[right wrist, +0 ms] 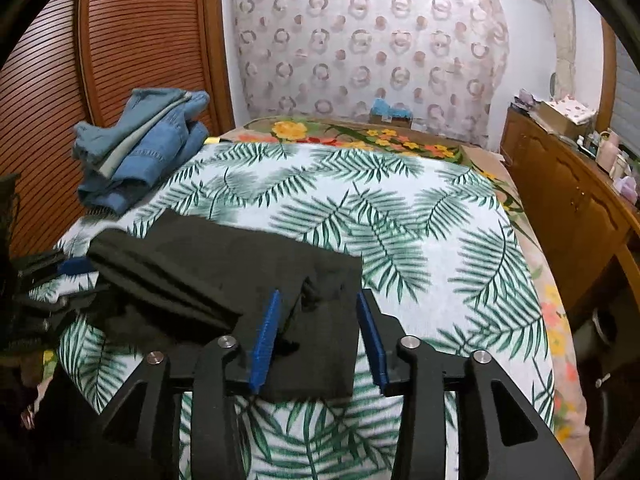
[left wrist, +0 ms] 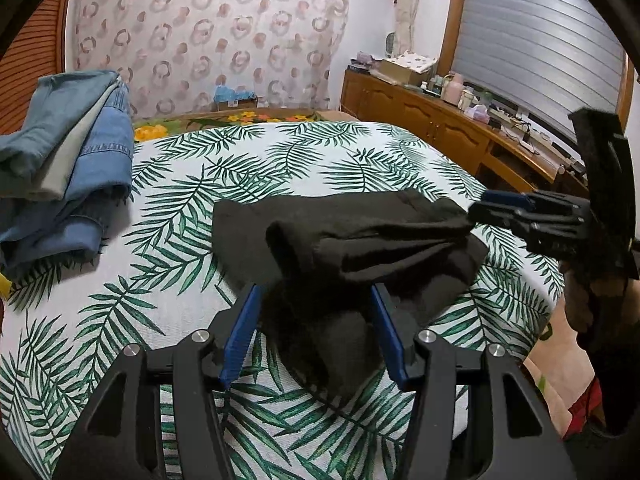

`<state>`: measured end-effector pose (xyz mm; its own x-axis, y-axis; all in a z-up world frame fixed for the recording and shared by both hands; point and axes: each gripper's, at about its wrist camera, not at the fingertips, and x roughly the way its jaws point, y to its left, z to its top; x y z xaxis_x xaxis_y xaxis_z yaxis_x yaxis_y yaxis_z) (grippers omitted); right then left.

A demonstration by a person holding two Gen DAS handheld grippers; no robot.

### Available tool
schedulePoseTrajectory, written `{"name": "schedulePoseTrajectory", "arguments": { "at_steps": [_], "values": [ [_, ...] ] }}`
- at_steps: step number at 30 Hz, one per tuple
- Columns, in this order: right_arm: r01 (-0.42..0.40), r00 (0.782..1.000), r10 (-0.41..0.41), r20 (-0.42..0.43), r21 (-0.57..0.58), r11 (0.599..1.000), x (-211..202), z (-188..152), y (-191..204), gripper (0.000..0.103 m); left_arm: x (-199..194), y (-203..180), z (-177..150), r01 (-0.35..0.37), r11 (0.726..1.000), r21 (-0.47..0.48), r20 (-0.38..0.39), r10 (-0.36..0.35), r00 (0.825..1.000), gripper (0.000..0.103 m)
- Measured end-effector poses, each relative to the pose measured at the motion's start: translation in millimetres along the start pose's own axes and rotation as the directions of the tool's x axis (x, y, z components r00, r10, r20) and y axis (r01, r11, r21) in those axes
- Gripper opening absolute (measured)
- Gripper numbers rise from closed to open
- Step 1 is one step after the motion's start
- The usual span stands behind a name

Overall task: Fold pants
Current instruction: 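Open both tools and release the folded pants onto the bed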

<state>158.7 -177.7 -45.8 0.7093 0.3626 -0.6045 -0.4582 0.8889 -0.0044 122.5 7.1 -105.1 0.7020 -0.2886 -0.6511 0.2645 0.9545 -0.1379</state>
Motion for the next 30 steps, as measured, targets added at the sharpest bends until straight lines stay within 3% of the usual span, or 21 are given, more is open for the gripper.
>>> {"name": "schedulePoseTrajectory", "arguments": {
  "at_steps": [6, 12, 21, 26, 30],
  "values": [
    [0.002, 1.000, -0.003, 0.004, 0.055, 0.999, -9.5, -4.7, -12.4, 0.047, 8.7, 4.7, -3.5, -0.014, 1.000, -0.015, -0.024, 0.014, 1.000, 0.057],
    [0.014, 1.000, -0.014, -0.007, 0.032, 0.999, -18.7, -12.1, -12.5, 0.047, 12.3, 7.2, -1.9, -0.022, 0.999, -0.027, -0.029, 0.021, 0.999, 0.057],
    [-0.036, 0.996, 0.035, -0.077, -0.023, 0.999, 11.3, -5.0, 5.6, 0.047, 13.9, 9.3, 10.9, -0.032, 0.999, -0.018, -0.012, 0.031, 0.999, 0.057],
    [0.001, 0.994, -0.010, -0.111, -0.084, 0.996, 25.3, -5.5, 15.9, 0.047, 15.8, 13.4, 16.0, -0.034, 0.999, -0.024, -0.010, 0.034, 0.999, 0.057],
    [0.017, 0.996, -0.023, -0.089, -0.071, 0.997, 23.9, -8.2, 18.3, 0.049, 17.4, 15.5, 18.1, -0.035, 0.999, -0.029, -0.011, 0.034, 0.999, 0.057]
  ]
}}
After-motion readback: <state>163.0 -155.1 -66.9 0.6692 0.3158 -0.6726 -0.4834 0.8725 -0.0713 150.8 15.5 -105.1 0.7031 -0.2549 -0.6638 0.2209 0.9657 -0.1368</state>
